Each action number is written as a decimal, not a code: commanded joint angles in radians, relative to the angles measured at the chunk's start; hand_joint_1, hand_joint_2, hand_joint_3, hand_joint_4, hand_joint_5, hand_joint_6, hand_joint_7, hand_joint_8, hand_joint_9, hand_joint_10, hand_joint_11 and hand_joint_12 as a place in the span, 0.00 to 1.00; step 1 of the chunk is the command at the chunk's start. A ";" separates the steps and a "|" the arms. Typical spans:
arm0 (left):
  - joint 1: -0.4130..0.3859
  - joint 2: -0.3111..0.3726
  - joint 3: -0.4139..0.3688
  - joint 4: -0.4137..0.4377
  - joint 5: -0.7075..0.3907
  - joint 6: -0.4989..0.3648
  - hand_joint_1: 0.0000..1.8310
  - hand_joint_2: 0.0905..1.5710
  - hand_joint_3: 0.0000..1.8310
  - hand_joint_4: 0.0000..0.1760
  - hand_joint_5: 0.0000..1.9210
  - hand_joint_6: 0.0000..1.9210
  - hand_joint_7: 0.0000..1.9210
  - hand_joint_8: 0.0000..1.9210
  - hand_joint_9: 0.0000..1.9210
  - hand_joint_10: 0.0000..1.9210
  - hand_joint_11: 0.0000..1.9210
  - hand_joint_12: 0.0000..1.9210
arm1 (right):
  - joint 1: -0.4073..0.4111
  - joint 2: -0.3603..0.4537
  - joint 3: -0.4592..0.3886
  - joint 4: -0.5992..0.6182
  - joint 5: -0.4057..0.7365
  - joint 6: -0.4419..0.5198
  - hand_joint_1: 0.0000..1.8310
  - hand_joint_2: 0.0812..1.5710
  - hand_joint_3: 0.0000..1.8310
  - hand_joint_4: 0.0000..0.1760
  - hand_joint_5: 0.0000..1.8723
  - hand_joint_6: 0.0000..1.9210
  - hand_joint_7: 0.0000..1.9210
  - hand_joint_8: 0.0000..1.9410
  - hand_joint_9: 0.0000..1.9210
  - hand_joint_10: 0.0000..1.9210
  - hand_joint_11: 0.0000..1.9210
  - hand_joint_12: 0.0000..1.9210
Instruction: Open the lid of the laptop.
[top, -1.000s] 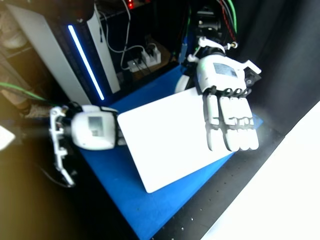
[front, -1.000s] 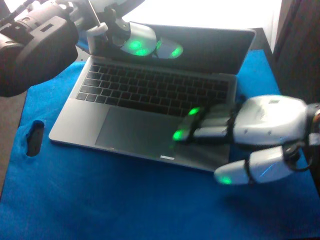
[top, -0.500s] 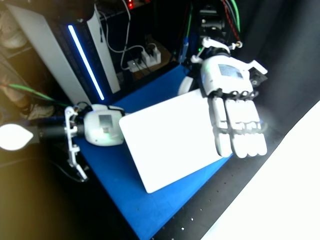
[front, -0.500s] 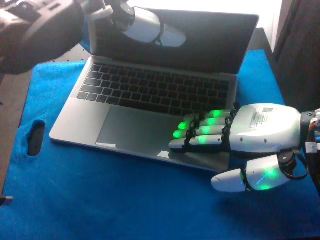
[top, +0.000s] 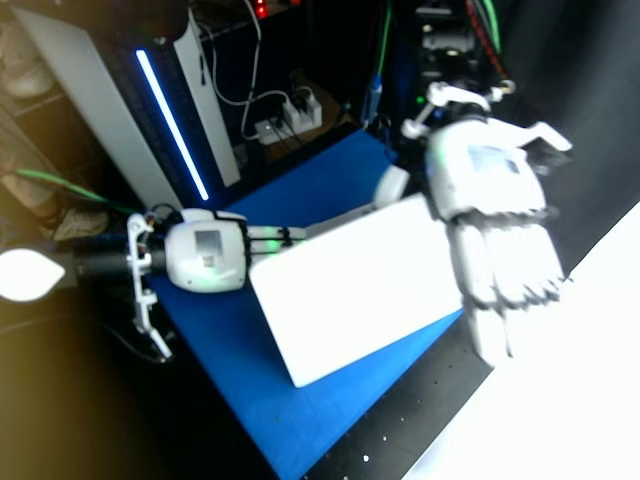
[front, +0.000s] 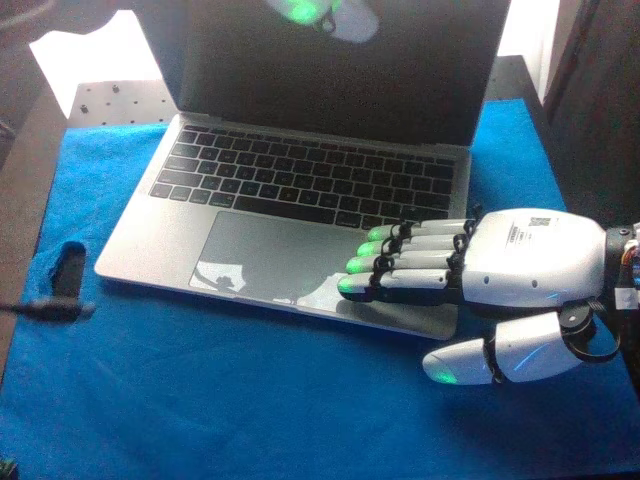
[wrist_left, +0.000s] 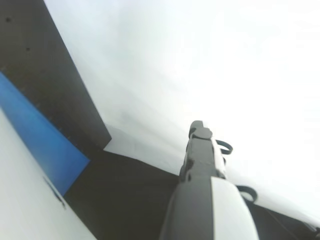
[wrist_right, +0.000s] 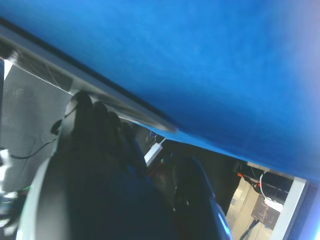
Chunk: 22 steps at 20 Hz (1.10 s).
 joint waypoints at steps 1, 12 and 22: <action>-0.013 0.002 0.033 0.011 -0.041 0.028 0.42 0.63 0.00 0.17 0.00 0.00 0.00 0.00 0.00 0.00 0.00 0.00 | -0.001 -0.002 0.001 0.015 0.046 0.011 0.00 0.90 0.00 0.00 0.00 0.00 0.00 0.00 0.00 0.00 0.00 0.00; -0.079 -0.154 0.312 -0.193 0.105 0.297 0.39 0.66 0.00 0.00 0.00 0.00 0.00 0.00 0.00 0.00 0.00 0.00 | 0.004 -0.008 0.024 0.011 0.064 0.011 0.00 0.90 0.00 0.00 0.00 0.00 0.00 0.00 0.00 0.00 0.00 0.00; -0.098 -0.144 0.343 -0.182 0.119 0.290 0.38 0.66 0.00 0.00 0.00 0.00 0.00 0.00 0.00 0.00 0.00 0.00 | 0.026 -0.019 0.025 0.011 0.076 0.011 0.00 0.90 0.00 0.00 0.00 0.00 0.00 0.00 0.00 0.00 0.00 0.00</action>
